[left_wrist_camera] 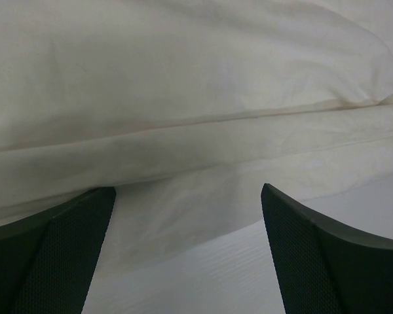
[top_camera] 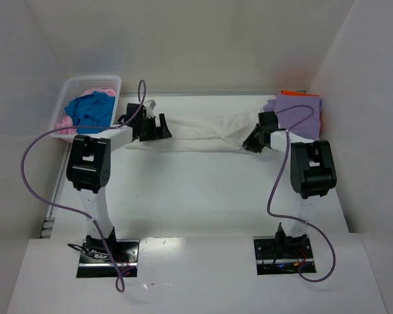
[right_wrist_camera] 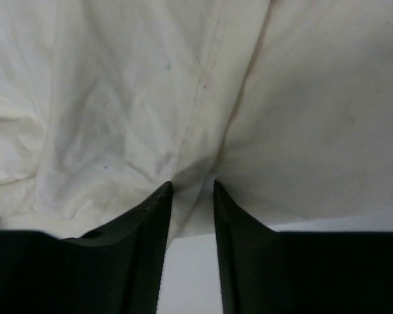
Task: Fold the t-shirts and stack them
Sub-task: Fold the other side of the tshirt into a rectangle
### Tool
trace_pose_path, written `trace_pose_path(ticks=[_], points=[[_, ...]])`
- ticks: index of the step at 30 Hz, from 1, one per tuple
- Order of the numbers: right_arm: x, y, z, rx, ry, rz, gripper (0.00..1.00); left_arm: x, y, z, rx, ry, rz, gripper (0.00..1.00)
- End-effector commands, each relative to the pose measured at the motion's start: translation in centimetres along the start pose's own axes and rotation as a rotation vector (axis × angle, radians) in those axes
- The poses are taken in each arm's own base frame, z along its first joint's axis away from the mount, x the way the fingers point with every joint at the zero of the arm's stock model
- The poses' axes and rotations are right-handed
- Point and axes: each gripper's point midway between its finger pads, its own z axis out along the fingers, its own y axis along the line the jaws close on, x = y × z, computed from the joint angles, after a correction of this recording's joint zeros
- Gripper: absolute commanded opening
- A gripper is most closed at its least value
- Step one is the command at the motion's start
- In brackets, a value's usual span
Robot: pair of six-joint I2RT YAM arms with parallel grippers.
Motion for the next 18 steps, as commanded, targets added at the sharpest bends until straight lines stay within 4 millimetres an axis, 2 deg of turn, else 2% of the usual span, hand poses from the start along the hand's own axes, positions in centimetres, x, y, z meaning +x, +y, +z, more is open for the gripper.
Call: trace_pose_path(ticks=[1,3,4,8,13,18], points=[[-1.7,1.9,0.2,-0.043,-0.058,-0.011,0.30,-0.9,0.6,0.3,-0.006,-0.018,0.012,1.00],[-2.0,2.1,0.4,-0.050,-0.064,-0.012,0.25,-0.9,0.6,0.3,-0.006,-0.018,0.012,1.00],[-2.3,2.5,0.3,-0.056,-0.070,-0.003,0.18,-0.6,0.8,0.5,-0.008,-0.010,0.009,1.00],[-3.2,3.2,0.1,-0.067,-0.094,-0.004,0.07,-0.6,0.8,0.5,-0.008,-0.010,0.009,1.00],[-5.6,5.2,-0.8,-0.097,-0.152,-0.006,0.02,-0.2,1.0,0.8,-0.011,-0.002,0.006,1.00],[-7.8,7.3,-1.1,-0.125,-0.184,-0.035,0.02,-0.6,0.8,0.8,-0.008,-0.010,0.009,1.00]])
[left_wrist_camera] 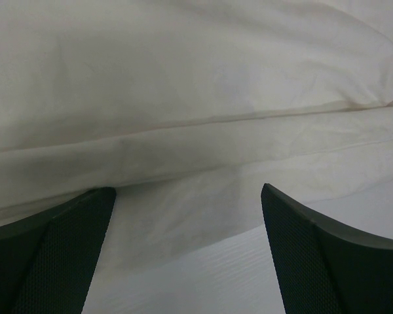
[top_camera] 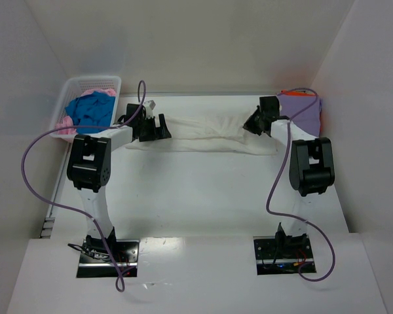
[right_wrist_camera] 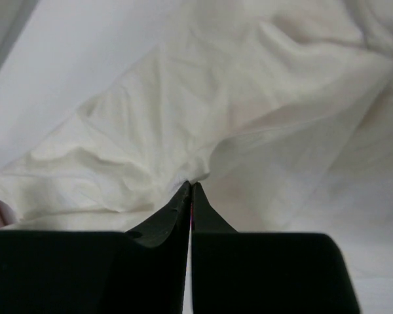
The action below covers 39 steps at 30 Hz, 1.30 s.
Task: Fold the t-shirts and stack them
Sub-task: Fold the other side of the tshirt into a rectangle
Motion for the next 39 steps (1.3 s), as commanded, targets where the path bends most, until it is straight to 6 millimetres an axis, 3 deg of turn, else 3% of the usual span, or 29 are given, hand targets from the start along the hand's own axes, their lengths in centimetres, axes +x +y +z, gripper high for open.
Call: trace_pose_path(ticks=[1,5,6,8,12,17,21,22,24,25,28,29,32,33,35,36,38,39], points=[[-2.6,2.4,0.8,-0.032,-0.065,-0.028,0.02,-0.9,0.5,0.5,-0.012,-0.020,0.016,1.00],[-3.9,3.6,1.9,-0.042,-0.077,-0.048,0.02,-0.7,0.6,0.5,-0.015,-0.011,0.013,1.00],[-5.0,4.7,1.9,-0.063,-0.098,-0.049,0.02,-0.7,0.6,0.5,-0.015,-0.011,0.013,1.00],[-4.8,4.6,3.2,-0.055,-0.075,-0.058,0.02,-1.1,0.5,0.4,-0.012,-0.020,0.016,1.00],[-6.8,6.4,4.3,-0.085,-0.107,-0.069,0.02,-0.9,0.5,0.4,-0.015,-0.011,0.013,1.00],[-7.5,7.8,5.9,-0.123,-0.101,-0.093,0.06,-0.7,0.1,0.5,-0.009,-0.007,0.019,1.00],[-7.1,8.6,7.6,-0.151,-0.052,-0.106,0.19,-0.3,0.4,0.8,-0.012,0.002,0.025,1.00],[-6.3,7.9,8.7,-0.140,-0.024,-0.114,0.31,-0.3,0.4,0.8,-0.012,0.002,0.025,1.00],[-6.0,8.0,8.8,-0.144,-0.002,-0.124,0.41,-0.4,0.4,1.0,-0.012,0.002,0.025,1.00],[-5.4,7.6,9.2,-0.139,0.019,-0.133,0.51,-0.4,0.4,1.0,-0.012,0.002,0.025,1.00],[-5.2,7.1,8.4,-0.126,0.018,-0.153,0.62,-0.4,0.3,1.0,-0.003,0.005,0.025,1.00],[-6.4,7.9,7.0,-0.139,-0.025,-0.170,0.64,-0.7,0.1,0.8,-0.001,-0.003,0.028,1.00],[-7.4,7.8,4.8,-0.121,-0.075,-0.211,0.71,-1.0,-0.1,0.5,0.002,-0.012,0.031,1.00],[-8.1,8.1,3.0,-0.120,-0.106,-0.222,0.72,-1.3,-0.3,0.3,0.004,-0.020,0.034,1.00],[-8.7,8.8,1.1,-0.144,-0.140,-0.244,0.76,-1.7,-0.6,-0.1,0.007,-0.030,0.037,1.00],[-8.6,8.7,-0.5,-0.148,-0.147,-0.262,0.79,-2.0,-0.5,-0.1,-0.002,-0.034,0.038,1.00],[-8.5,8.6,-1.7,-0.154,-0.159,-0.283,0.82,-2.6,-0.8,-0.5,0.001,-0.043,0.041,1.00],[-7.9,7.2,-1.6,-0.131,-0.143,-0.290,0.84,-3.4,-0.9,-0.6,-0.005,-0.062,0.047,1.00]])
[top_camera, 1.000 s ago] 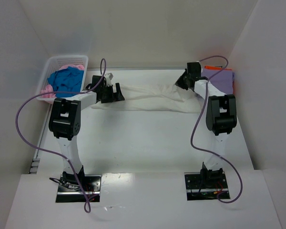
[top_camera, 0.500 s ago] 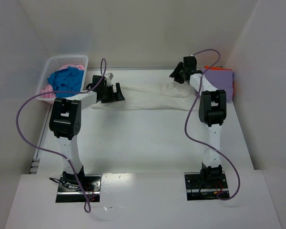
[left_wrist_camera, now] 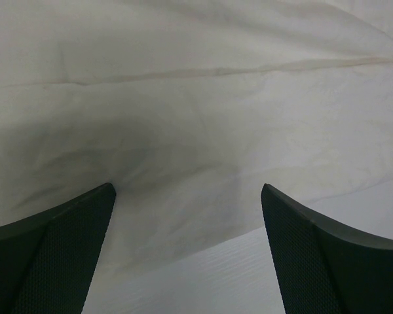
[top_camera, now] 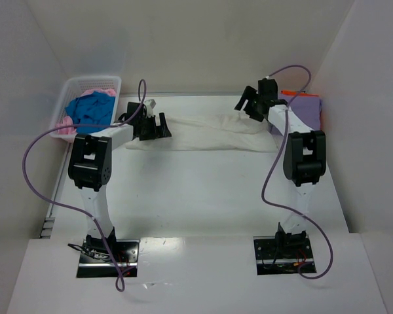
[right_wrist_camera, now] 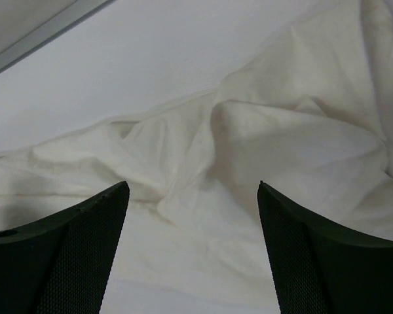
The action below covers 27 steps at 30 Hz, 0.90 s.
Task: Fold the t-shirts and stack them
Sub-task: Fold the other side of the tshirt into a rectangle
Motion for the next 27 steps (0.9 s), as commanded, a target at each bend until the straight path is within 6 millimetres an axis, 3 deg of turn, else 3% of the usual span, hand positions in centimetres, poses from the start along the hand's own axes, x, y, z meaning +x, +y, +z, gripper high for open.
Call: trace_pose_path(ticks=[1,5,6,10,14,23,27], points=[[-3.7,2.1,-5.4,-0.053,-0.140,-0.090,0.85,-2.7,-0.9,-0.9,0.003,-0.055,0.043,1.00],[-1.6,1.6,-6.5,-0.089,-0.122,-0.126,0.86,-4.3,-1.2,-1.3,-0.011,-0.085,0.060,1.00],[-0.1,0.6,-6.3,-0.076,-0.099,-0.123,0.86,-4.1,-1.1,-1.4,-0.014,-0.076,0.066,1.00],[0.6,-0.5,-6.4,-0.057,-0.127,-0.145,0.85,-5.1,-1.2,-1.0,-0.011,-0.087,0.070,1.00],[1.9,-1.9,-4.6,-0.018,-0.082,-0.159,0.83,-5.7,-1.4,-1.0,-0.010,-0.092,0.081,1.00],[2.1,-2.7,-1.0,0.005,-0.043,-0.211,0.75,-5.8,-0.9,-0.6,-0.022,-0.089,0.120,1.00],[2.8,-3.4,0.0,0.019,-0.016,-0.217,0.58,-6.0,-0.6,-0.6,-0.016,-0.089,0.114,1.00]])
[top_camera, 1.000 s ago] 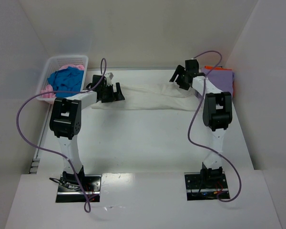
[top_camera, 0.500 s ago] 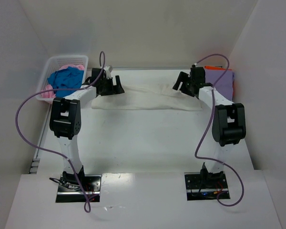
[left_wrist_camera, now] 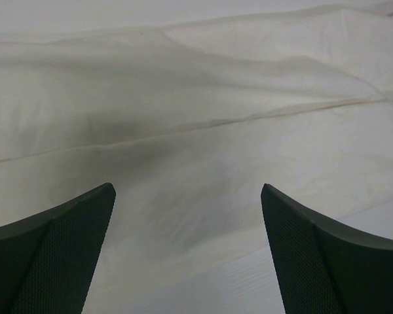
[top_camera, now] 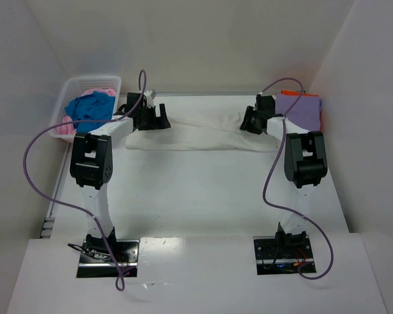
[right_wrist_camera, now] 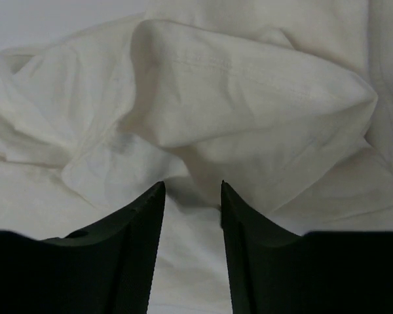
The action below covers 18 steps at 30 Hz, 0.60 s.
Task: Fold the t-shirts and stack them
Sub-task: Fold the other side of the tshirt into a rectangle
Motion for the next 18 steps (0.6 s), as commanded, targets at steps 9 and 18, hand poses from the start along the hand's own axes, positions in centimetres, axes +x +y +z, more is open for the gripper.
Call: trace_pose_path(ticks=[9,18], points=[[-6.7,1.8,-0.2,-0.015,-0.154,-0.037,0.16,-0.4,0.6,1.1,0.029,0.004,0.015,1.00],[-9.0,2.8,2.2,-0.043,-0.162,-0.076,0.22,0.7,1.9,1.8,-0.043,0.028,0.021,1.00]])
